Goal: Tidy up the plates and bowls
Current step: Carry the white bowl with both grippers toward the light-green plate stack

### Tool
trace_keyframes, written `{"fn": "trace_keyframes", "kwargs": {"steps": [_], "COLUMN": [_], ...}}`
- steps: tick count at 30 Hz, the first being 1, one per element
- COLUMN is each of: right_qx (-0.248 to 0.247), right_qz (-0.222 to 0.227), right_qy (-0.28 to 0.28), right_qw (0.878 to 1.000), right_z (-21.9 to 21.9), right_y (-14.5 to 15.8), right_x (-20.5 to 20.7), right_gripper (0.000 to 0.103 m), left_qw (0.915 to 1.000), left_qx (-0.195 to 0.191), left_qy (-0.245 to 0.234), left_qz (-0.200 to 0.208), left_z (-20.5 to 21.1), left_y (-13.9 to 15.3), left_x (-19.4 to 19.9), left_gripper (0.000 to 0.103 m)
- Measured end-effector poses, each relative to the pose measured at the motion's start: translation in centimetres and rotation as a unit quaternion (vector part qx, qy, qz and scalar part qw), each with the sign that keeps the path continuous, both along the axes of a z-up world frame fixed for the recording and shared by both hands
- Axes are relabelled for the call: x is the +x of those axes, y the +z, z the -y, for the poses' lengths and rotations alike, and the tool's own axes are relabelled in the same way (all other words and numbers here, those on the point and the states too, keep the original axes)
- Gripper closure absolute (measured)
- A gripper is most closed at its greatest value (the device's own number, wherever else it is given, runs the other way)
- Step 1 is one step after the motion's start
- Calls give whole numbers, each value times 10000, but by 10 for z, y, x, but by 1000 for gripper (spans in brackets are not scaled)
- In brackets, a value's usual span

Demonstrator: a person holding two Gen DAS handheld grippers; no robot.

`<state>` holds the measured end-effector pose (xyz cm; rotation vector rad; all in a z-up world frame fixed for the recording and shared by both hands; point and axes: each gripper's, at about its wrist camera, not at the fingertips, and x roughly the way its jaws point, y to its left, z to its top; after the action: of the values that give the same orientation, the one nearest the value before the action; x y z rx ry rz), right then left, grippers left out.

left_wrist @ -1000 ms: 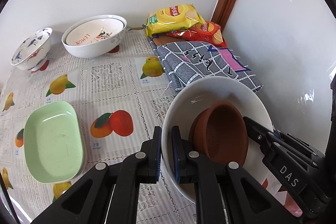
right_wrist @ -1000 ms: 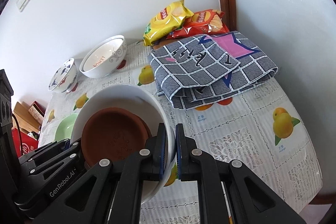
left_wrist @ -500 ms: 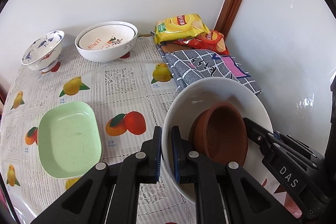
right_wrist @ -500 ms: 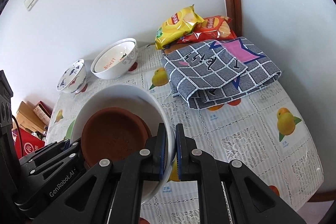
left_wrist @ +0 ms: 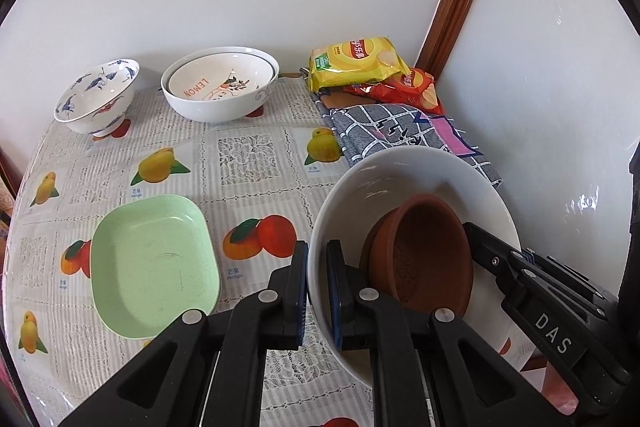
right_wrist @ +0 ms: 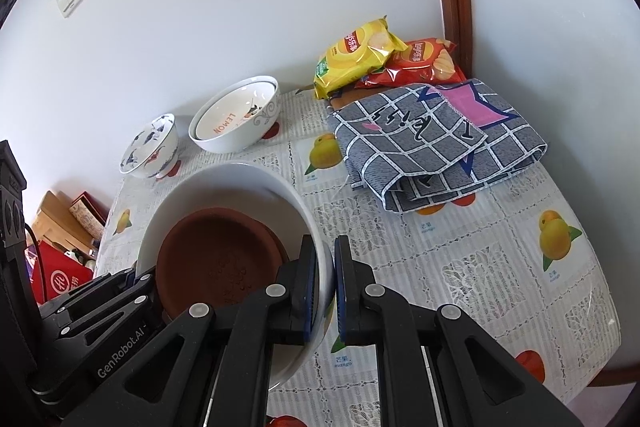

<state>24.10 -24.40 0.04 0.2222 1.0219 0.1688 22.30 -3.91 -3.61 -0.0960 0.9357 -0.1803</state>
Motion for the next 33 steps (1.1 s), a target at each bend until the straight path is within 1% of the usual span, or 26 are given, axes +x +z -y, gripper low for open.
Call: {"fn": "trace_keyframes", "kwargs": {"steps": [18,33], "right_qx": [16,72], "right_qz": [124,115], "right_qy": [152,285], "right_qw": [9998,9995], "right_z": [-29,-51], "right_y": [5,4], "right_x": [0,3], "right_gripper": [94,94], "left_qw": [9997,9992], "left_qx": [-70,-84], "left_qy": [231,401], "left_qz": [30,28], "left_z": [-31,-49], "left_y": [2,2], "left_x": [-5,-5], "left_gripper": [94,94]}}
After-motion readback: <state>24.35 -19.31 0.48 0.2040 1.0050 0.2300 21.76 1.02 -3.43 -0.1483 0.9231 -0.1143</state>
